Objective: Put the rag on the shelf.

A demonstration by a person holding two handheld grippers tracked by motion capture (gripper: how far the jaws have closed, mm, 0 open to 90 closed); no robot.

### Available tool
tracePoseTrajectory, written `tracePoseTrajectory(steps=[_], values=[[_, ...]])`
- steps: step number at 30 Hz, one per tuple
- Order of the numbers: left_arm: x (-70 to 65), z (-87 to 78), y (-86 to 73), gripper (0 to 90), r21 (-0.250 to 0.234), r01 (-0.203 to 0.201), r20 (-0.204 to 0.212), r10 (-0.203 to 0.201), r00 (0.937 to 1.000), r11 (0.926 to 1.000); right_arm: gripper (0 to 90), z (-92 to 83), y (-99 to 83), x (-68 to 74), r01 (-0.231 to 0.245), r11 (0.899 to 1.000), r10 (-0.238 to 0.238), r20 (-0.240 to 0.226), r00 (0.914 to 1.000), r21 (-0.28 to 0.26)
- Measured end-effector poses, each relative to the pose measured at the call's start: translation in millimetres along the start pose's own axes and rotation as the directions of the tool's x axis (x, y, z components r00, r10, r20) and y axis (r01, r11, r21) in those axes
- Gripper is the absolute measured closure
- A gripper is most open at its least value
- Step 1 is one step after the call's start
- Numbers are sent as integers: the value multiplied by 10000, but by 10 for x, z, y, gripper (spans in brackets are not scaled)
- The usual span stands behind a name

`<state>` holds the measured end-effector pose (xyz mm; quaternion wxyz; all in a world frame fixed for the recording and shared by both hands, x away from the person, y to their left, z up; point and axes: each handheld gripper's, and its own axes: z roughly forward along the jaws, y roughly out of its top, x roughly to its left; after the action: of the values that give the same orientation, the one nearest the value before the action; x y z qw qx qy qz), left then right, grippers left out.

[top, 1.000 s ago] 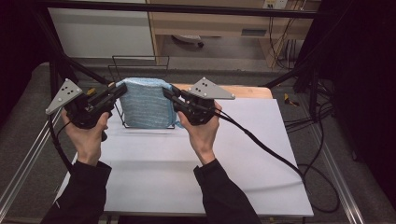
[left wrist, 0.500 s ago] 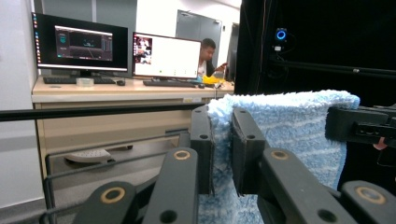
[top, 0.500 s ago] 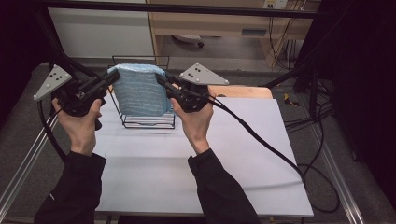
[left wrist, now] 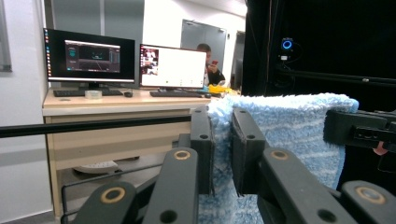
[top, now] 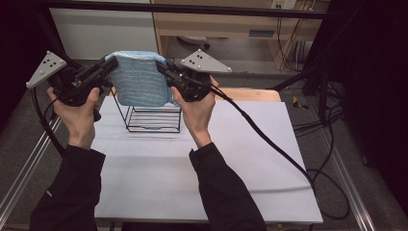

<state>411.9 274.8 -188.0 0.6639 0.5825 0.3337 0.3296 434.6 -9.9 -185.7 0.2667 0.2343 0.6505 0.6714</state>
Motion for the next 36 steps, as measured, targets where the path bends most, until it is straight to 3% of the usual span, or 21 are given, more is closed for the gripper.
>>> tracePoseTrajectory(steps=[12, 28, 36], values=[[79, 52, 208, 809, -322, -62, -144, 58, 9999, 9995, 808, 141, 178, -36, 31, 9996, -32, -18, 10000, -295], [218, 116, 438, 808, -758, -133, -468, 98, 9989, 9970, 808, 357, 410, -33, 456, 9968, -453, 67, 9990, -658], [301, 249, 499, 808, -629, -293, -746, 246, 9969, 9976, 808, 499, 466, -133, 428, 9968, -420, 137, 9990, -675]])
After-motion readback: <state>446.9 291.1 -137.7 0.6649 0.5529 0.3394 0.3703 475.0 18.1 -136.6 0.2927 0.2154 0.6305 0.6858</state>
